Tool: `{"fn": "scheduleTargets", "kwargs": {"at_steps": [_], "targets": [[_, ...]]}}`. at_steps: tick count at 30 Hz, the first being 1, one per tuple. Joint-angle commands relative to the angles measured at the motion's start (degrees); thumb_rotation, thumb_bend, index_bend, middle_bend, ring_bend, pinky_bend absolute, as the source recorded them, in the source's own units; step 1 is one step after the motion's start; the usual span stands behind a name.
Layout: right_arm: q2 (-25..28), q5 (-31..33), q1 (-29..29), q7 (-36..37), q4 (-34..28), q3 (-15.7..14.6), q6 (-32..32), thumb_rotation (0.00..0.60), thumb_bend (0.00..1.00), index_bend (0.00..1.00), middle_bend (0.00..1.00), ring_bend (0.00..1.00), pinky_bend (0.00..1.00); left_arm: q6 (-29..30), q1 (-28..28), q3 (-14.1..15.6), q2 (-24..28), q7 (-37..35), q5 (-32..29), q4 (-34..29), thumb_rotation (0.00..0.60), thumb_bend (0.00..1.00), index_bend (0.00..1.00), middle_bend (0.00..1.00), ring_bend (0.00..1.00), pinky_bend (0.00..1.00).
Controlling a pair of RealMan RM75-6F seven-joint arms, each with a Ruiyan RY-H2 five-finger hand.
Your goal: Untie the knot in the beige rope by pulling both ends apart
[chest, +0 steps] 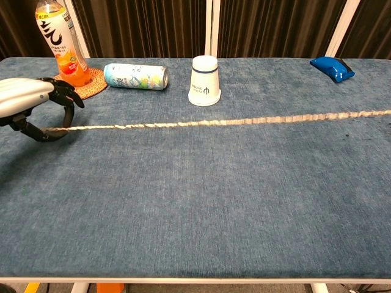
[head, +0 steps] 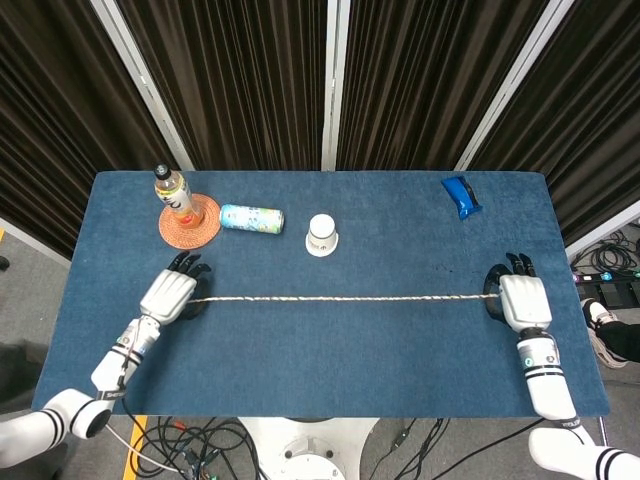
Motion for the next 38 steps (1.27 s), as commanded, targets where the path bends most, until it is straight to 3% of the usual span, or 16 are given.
{"fn": "scheduleTargets", "kwargs": {"at_steps": [1, 8, 13, 17, 22, 27, 32, 38], "targets": [[-1.1, -0.4, 0.0, 0.4, 1.4, -0.4, -0.9, 0.600, 0.43, 0.64, 0.32, 0.06, 0.01, -0.4, 0.0, 0.1, -0.6, -0.4, 0.3, 1.1, 0.600, 0.36, 0.62, 0.22, 0.08, 0.03], [-3.8, -1.4, -0.1, 1.5, 4.9, -0.9, -2.2, 0.600, 0.39, 0.58, 0.30, 0.04, 0.00, -1.2, 0.0, -0.1, -2.3, -1.2, 0.5, 4.1, 0.600, 0.35, 0.58, 0.22, 0.08, 0.03], [-4.5, -1.7, -0.3, 1.2, 5.6, -1.3, -3.1, 0.600, 0.26, 0.31, 0.22, 0.00, 0.00, -1.0, 0.5, -0.1, -2.8, -1.5, 0.6, 4.4, 0.600, 0.29, 0.38, 0.19, 0.08, 0.03], [-3.2, -2.8, -1.1, 0.8, 3.4, -1.0, -0.9, 0.600, 0.24, 0.14, 0.17, 0.00, 0.00, 0.3, 1.1, -0.5, -1.7, -2.5, 0.8, 2.7, 0.600, 0.23, 0.24, 0.16, 0.08, 0.03], [1.3, -5.8, -3.5, 1.7, -2.0, -0.4, 5.1, 0.600, 0.25, 0.11, 0.16, 0.00, 0.00, 5.8, 3.7, -2.2, 2.9, -4.1, 0.5, -2.5, 0.600, 0.21, 0.22, 0.15, 0.08, 0.03], [7.9, -9.9, -7.4, 4.1, -7.4, -1.4, 11.1, 0.600, 0.26, 0.11, 0.18, 0.00, 0.00, 13.0, 8.6, -3.6, 10.8, -2.9, -1.2, -9.0, 0.600, 0.21, 0.22, 0.15, 0.08, 0.03], [13.6, -14.1, -11.7, 6.5, -12.2, -3.7, 16.1, 0.600, 0.26, 0.11, 0.18, 0.00, 0.00, 18.0, 14.3, -2.9, 17.0, 0.2, -3.5, -15.1, 0.600, 0.21, 0.22, 0.15, 0.08, 0.03], [15.7, -16.9, -15.2, 7.8, -14.3, -5.0, 20.5, 0.600, 0.26, 0.12, 0.18, 0.00, 0.00, 24.5, 20.9, -1.9, 20.4, 4.1, -5.5, -21.9, 0.600, 0.20, 0.23, 0.15, 0.08, 0.03]]}}
